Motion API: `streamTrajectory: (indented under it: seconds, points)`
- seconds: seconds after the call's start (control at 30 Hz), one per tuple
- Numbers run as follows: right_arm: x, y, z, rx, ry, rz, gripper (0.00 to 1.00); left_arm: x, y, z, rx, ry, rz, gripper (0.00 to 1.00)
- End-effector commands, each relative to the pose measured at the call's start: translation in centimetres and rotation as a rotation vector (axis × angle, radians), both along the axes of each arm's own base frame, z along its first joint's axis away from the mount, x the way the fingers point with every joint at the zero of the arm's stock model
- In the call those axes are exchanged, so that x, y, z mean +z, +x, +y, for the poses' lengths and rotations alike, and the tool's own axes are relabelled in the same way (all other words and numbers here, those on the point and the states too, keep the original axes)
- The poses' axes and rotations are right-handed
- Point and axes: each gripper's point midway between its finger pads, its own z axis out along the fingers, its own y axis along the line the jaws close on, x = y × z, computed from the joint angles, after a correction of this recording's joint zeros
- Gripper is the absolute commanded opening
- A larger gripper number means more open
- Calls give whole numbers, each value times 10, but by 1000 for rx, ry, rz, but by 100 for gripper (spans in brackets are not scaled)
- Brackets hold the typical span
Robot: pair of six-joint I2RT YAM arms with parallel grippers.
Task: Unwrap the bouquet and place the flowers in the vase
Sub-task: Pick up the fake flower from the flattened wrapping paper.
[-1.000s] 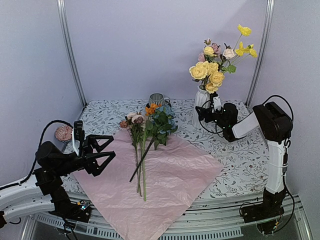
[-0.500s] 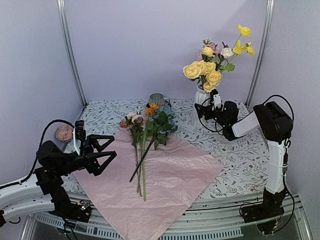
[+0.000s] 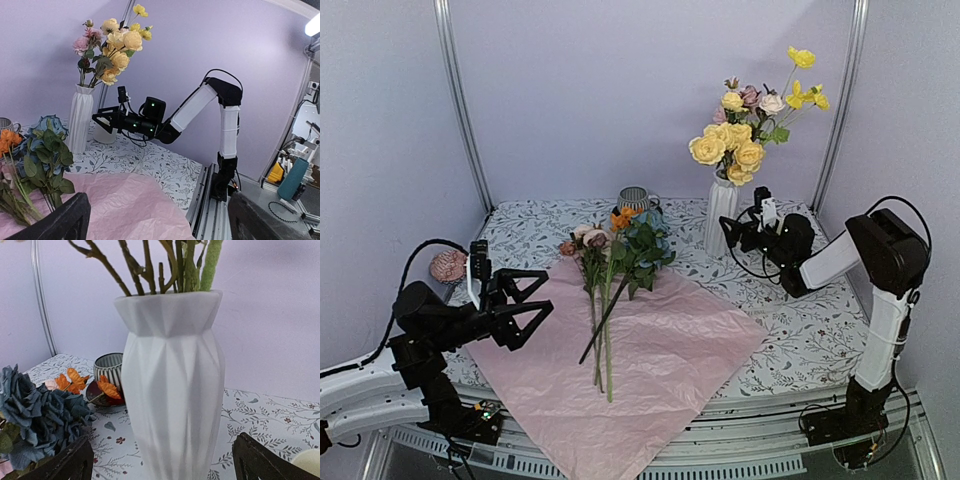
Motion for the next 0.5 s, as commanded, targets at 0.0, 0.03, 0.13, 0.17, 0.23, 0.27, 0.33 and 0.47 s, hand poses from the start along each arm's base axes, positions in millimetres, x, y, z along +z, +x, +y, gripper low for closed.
streamTrajectory:
  seconds: [0.0,0.03,0.13,0.17,0.23,0.27,0.33,0.47]
  points:
    - [20,-27,-4,34,76,-22,99,-1,8,-1,38,18,29,98]
    - [16,-34,-6,34,80,-2,99,-3,12,-1,56,32,46,98]
    - [13,-51,-11,37,117,56,99,-17,30,0,134,91,123,98]
    - [11,-57,-12,36,136,90,99,-23,37,0,162,114,152,98]
    - [8,-68,-13,35,161,153,99,-35,49,1,220,168,199,98]
    - [4,-73,-13,36,167,192,99,-42,55,1,248,196,223,98]
    - [-3,-84,-11,31,191,283,99,-57,65,0,287,260,276,97]
    - [-9,-111,-1,46,216,412,94,-82,82,-10,303,385,351,80]
